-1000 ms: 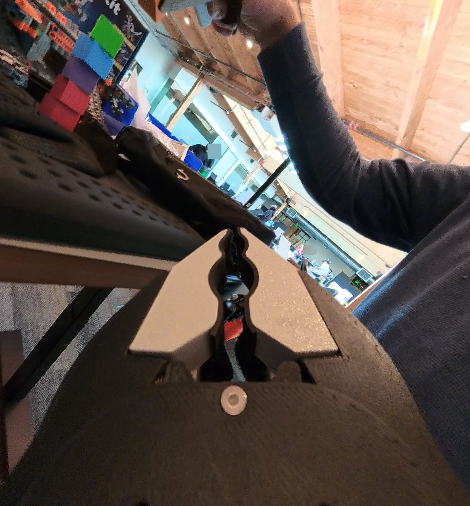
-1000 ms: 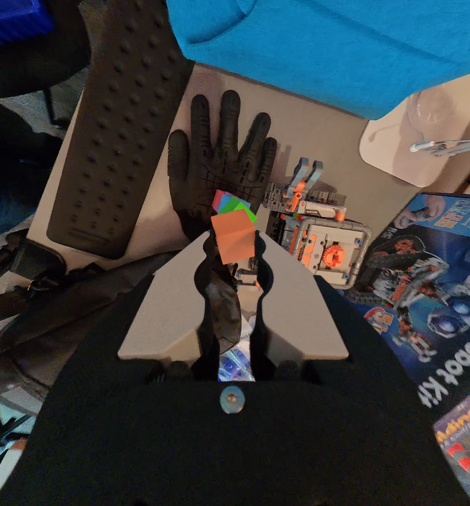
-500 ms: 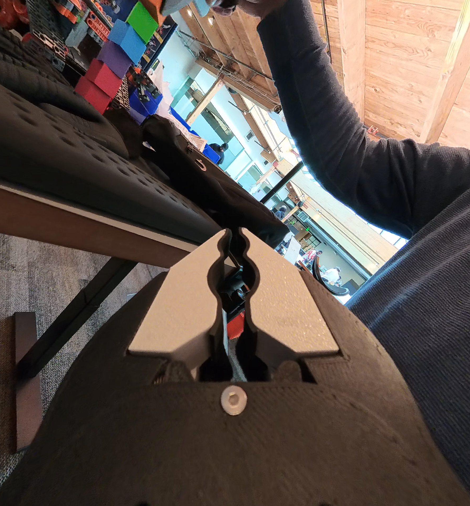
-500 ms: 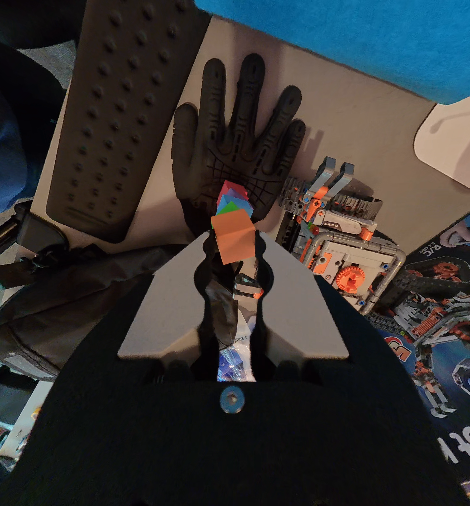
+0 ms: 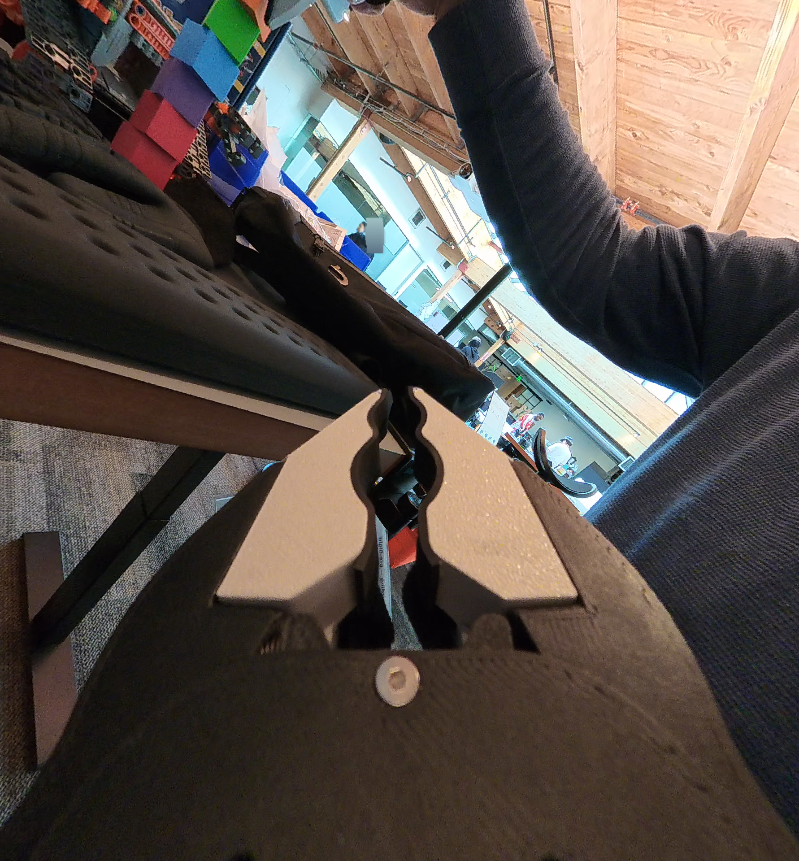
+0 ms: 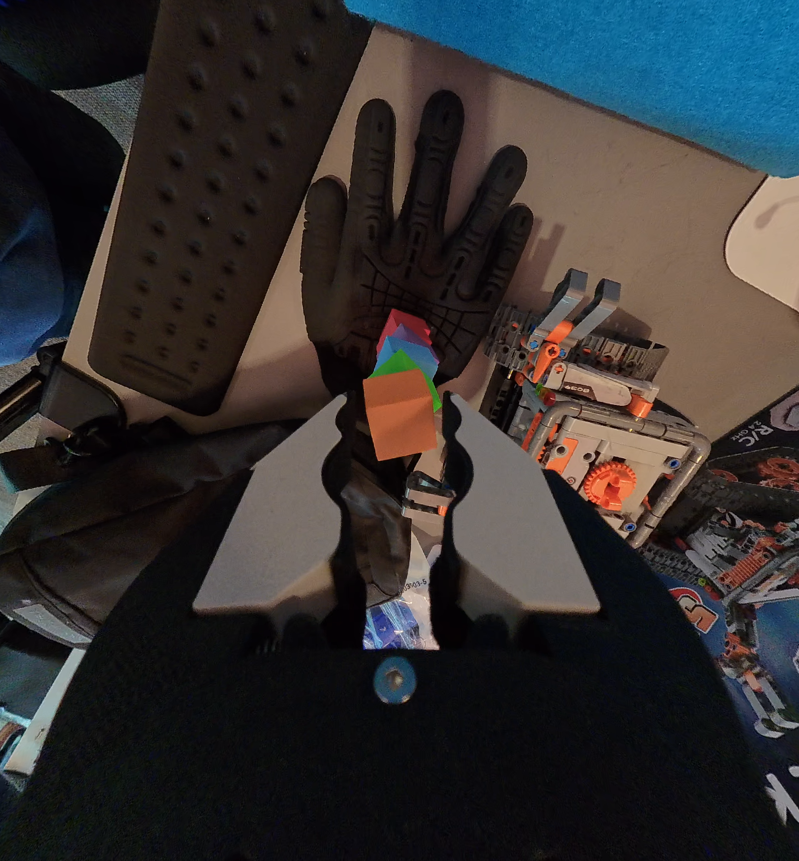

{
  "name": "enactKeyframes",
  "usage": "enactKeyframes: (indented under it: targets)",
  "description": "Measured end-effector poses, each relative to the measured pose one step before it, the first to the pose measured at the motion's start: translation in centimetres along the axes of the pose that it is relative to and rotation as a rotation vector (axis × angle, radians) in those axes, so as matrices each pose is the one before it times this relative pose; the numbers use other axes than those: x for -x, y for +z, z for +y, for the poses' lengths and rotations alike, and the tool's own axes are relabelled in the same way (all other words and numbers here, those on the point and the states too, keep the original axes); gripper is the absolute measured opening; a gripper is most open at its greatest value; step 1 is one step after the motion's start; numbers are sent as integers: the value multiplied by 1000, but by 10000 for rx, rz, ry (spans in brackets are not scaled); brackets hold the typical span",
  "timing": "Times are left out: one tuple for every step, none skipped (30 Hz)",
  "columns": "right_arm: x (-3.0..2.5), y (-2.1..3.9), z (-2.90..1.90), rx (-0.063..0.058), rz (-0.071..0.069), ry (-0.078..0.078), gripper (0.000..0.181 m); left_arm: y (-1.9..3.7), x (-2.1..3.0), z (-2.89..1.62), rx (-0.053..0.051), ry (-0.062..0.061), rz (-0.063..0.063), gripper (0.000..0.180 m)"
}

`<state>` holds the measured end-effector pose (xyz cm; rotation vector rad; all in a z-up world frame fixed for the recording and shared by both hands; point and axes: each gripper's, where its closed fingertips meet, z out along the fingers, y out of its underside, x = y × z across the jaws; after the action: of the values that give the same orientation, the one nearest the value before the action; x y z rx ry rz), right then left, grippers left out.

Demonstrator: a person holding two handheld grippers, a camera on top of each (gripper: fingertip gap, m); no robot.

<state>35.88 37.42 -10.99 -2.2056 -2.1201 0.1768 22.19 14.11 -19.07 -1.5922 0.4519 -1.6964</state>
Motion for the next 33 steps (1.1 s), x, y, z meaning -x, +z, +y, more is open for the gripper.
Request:
enactKeyframes:
  targets:
    - [-60,-52,-41,-49,26,23,35,25,-16,19,7,-12,24,4]
    - [-15,-63,-39,-46,-4,12,36,25,-12,14,9,2,13,4]
    - [51,-67,-52,-55,-38,9,37,24,5,32,25,21,-4,5]
    - [-8,-83,-63,-60,-1,12,39,22,-11,38,25,25,4,5]
    - [-36,-110,-39,-54,20,13,41,12,-33,19,10,3,25,5]
    - [-47,-206,-38,-69,27,26,43,-7,-14,-11,-1,1,6,5]
    - [-98,-335,-73,-130,76,38,46,-43,9,-8,-1,35,-33,5]
    - [-106,-520,-187,-227,112,30,46,-95,-11,-20,2,50,-40,6]
    - [-56,-718,-279,-318,121,51,48,-160,-84,-71,-18,56,-10,7]
    - [-66,-906,-310,-359,171,82,50,-256,-130,-100,-31,63,-5,8]
    - [-131,-1024,-285,-344,270,70,52,-326,24,-73,-4,79,-110,9]
    - [-73,-1084,-220,-312,309,30,53,-425,96,-77,-9,110,-174,11]
    - [19,-1081,-207,-288,313,6,53,-508,60,-82,-20,109,-143,11]
    - [38,-1056,-198,-250,326,3,53,-540,75,-65,-11,100,-152,12]
    - [131,-1010,-127,-192,294,19,55,-575,158,3,25,96,-203,12]
    - [269,-964,-75,-159,242,35,57,-591,202,64,51,89,-217,13]
    - [339,-874,-40,-125,227,29,56,-577,155,115,60,81,-174,13]
    - [401,-738,83,-45,231,25,56,-550,241,161,80,76,-207,13]
    - [519,-577,191,23,182,3,56,-518,292,205,83,104,-242,14]
    - [556,-402,217,52,158,-5,56,-469,313,220,87,107,-242,14]
    - [438,-248,294,125,230,39,56,-397,267,238,96,74,-207,14]
    - [508,-176,406,177,207,58,55,-359,176,177,66,40,-134,15]
    - [770,-101,331,126,65,-7,55,-347,89,69,5,13,-95,14]
    - [899,-57,210,39,10,-48,55,-344,135,-25,-37,19,-123,14]
    - [751,-44,206,-10,83,28,53,-299,118,-45,-21,59,-123,14]
    - [706,-26,260,-24,61,123,52,-241,64,-74,1,92,-96,14]
    - [829,56,321,-7,-62,149,48,-143,88,-119,13,112,-109,14]
    - [724,109,432,19,1,152,45,-32,147,-167,31,147,-131,14]
    - [378,101,488,7,198,220,42,95,102,-284,33,182,-107,13]
    - [369,114,544,8,156,273,39,245,146,-410,36,218,-139,13]
    - [623,128,743,90,-7,224,36,476,169,-532,65,235,-153,11]
    - [463,42,918,128,76,175,31,700,245,-560,167,258,-195,10]
    - [100,-71,793,-1,264,244,27,915,96,-705,184,406,-143,9]
